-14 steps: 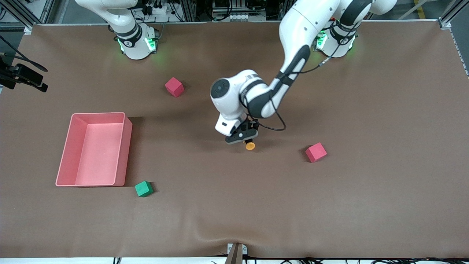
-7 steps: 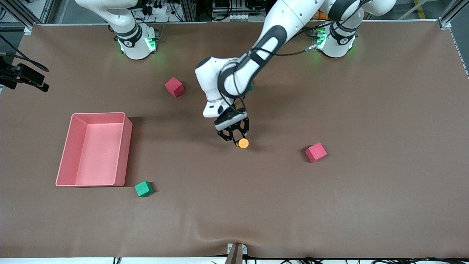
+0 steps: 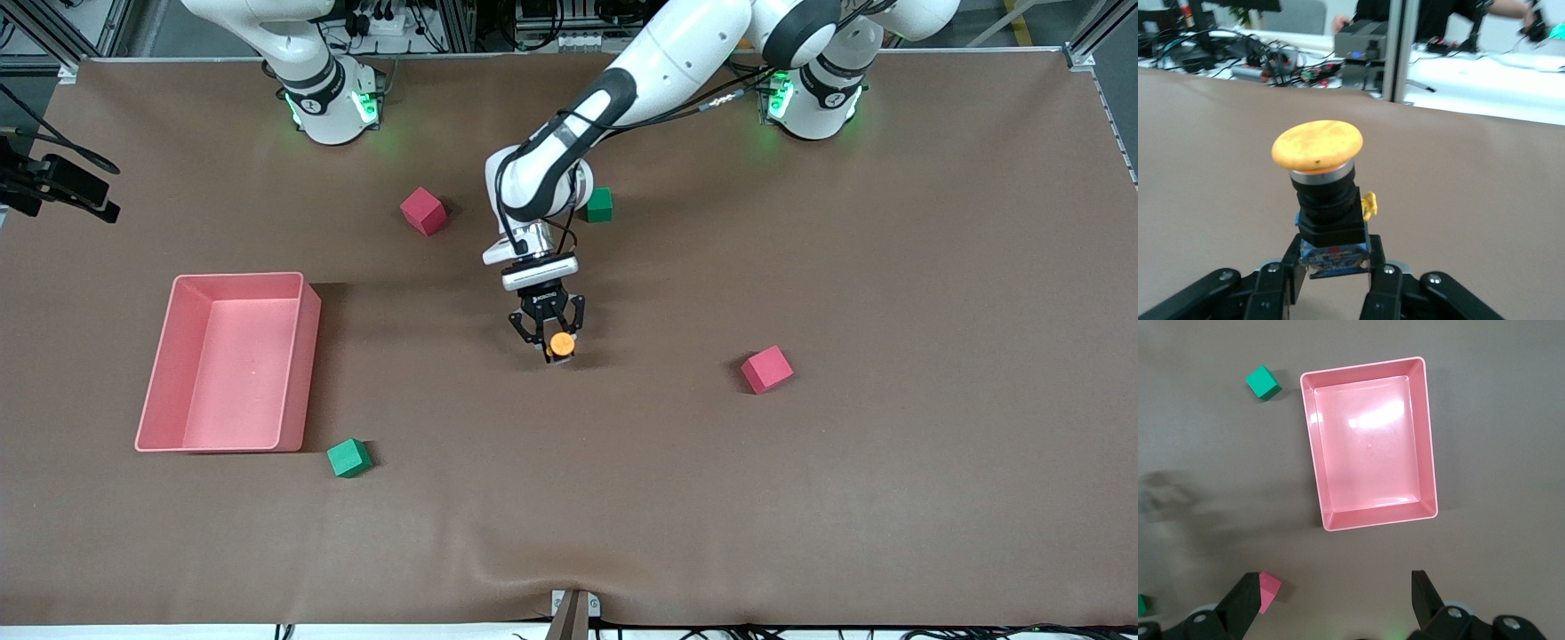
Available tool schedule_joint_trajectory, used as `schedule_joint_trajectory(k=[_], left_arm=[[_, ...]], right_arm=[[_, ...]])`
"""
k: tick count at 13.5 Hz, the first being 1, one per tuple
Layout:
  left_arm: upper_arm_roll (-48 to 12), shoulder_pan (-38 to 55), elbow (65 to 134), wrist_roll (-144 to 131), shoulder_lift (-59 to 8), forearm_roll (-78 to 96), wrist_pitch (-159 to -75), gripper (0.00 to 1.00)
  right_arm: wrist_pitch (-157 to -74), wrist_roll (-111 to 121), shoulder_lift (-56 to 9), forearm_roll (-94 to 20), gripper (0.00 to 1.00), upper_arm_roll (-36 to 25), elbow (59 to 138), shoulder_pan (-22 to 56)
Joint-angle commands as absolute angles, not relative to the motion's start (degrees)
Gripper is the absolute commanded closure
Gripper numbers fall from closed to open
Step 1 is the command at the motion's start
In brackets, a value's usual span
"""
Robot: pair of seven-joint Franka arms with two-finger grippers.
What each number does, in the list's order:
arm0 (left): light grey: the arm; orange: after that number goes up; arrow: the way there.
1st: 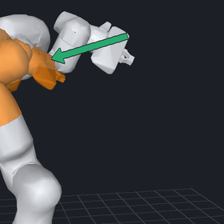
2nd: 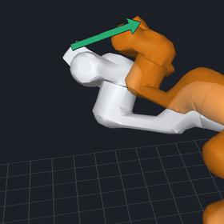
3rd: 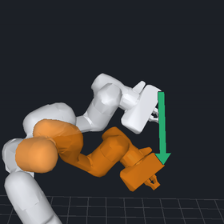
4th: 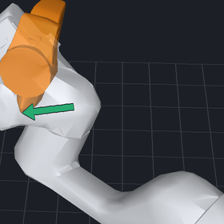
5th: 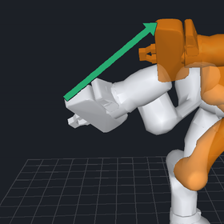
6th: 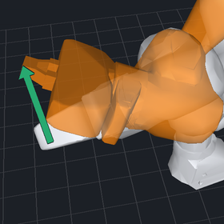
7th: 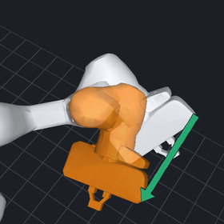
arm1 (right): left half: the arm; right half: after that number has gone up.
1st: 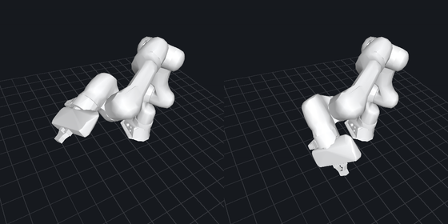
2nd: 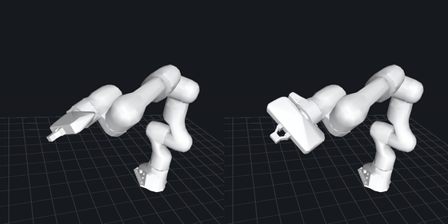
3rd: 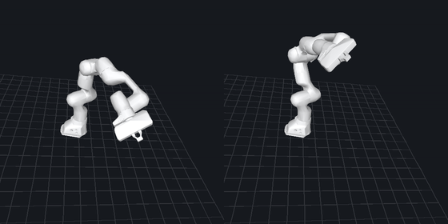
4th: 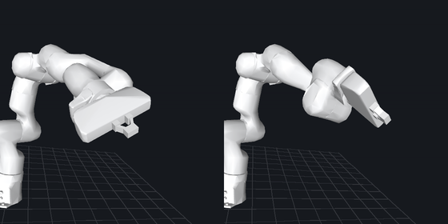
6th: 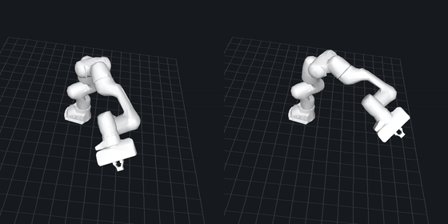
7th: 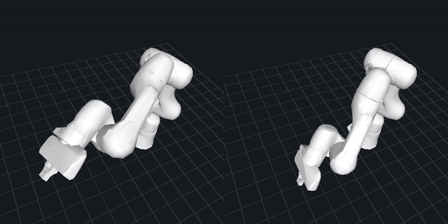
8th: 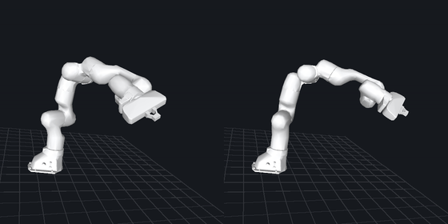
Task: Place and upright button with both arms
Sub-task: 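Lower the upright button onto the table with the left gripper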
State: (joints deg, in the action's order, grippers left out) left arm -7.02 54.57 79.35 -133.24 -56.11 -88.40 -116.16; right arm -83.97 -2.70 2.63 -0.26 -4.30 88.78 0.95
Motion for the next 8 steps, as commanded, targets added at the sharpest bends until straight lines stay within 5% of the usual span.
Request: schedule_joint_trajectory(k=[1, 8], left_arm=[[-6.2, 55.4, 78.5, -139.1, -58.8, -95.7, -115.9, 1.00], [-6.1, 55.4, 78.8, -146.9, -62.2, -104.2, -114.7, 1.00]], right_arm=[[-83.1, -2.3, 2.4, 0.5, 0.00, -5.4, 87.9, 2.3], [-83.2, -2.2, 2.5, 0.5, 0.00, -5.4, 87.9, 2.3]])
